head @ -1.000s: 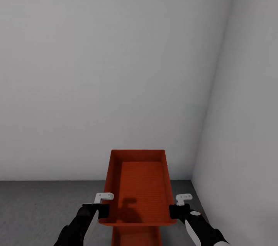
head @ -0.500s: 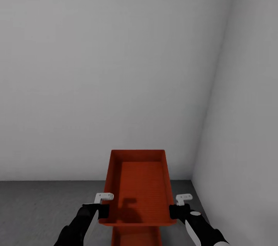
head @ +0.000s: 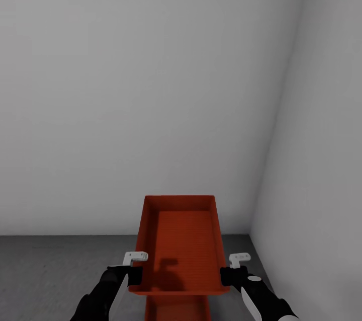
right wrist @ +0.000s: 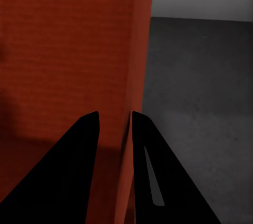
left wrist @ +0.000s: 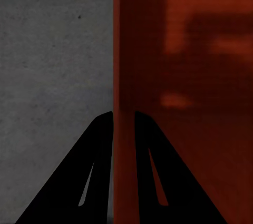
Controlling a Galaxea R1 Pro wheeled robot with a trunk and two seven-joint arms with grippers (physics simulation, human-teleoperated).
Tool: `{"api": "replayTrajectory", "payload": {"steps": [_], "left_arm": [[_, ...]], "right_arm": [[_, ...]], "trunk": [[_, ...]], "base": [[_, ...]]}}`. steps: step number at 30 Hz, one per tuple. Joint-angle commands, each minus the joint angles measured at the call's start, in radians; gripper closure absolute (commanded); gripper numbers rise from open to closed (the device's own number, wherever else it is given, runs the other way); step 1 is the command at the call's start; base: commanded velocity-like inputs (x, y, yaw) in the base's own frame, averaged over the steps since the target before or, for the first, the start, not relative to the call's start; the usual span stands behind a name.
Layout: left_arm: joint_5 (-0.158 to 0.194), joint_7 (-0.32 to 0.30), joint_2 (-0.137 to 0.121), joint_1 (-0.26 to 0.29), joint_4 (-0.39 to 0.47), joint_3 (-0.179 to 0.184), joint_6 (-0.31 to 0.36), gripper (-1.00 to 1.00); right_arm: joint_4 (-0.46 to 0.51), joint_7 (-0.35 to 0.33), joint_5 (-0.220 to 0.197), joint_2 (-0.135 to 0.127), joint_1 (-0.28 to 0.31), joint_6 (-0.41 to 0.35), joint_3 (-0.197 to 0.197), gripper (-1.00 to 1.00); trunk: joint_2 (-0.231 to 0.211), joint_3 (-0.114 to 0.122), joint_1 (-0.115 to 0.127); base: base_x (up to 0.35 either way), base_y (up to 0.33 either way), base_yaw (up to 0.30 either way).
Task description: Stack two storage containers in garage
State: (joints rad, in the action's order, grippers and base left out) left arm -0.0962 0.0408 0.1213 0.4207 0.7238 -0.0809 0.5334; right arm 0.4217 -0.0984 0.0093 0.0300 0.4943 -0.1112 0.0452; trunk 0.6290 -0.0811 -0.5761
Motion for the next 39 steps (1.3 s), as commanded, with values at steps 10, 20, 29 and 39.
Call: {"api": "replayTrajectory", "payload": {"steps": [10, 20, 29, 39], "left_arm": [[0.018, 0.002, 0.011, 0.001, 0.003, 0.006, -0.075, 1.00], [0.018, 0.002, 0.011, 0.001, 0.003, 0.006, -0.075, 1.00], [0.018, 0.002, 0.011, 0.001, 0.003, 0.006, -0.075, 1.00], [0.018, 0.002, 0.011, 0.001, 0.003, 0.006, -0.075, 1.00]], "right_arm": [[-0.001, -0.003, -0.008, 0.030, 0.000, -0.007, 0.027, 1.00], [-0.001, -0.003, -0.008, 0.030, 0.000, -0.006, 0.027, 1.00], [-0.001, -0.003, -0.007, 0.030, 0.000, -0.006, 0.027, 1.00], [-0.001, -0.003, -0.006, 0.030, 0.000, -0.006, 0.027, 1.00]], "trunk": [[0.072, -0.047, -0.039], [0.142, -0.094, -0.077], [0.205, -0.137, -0.112], [0.275, -0.184, -0.150]], "base": [[0.000, 0.000, 0.000], [0.000, 0.000, 0.000], [0.000, 0.000, -0.003], [0.000, 0.000, -0.008]]}}
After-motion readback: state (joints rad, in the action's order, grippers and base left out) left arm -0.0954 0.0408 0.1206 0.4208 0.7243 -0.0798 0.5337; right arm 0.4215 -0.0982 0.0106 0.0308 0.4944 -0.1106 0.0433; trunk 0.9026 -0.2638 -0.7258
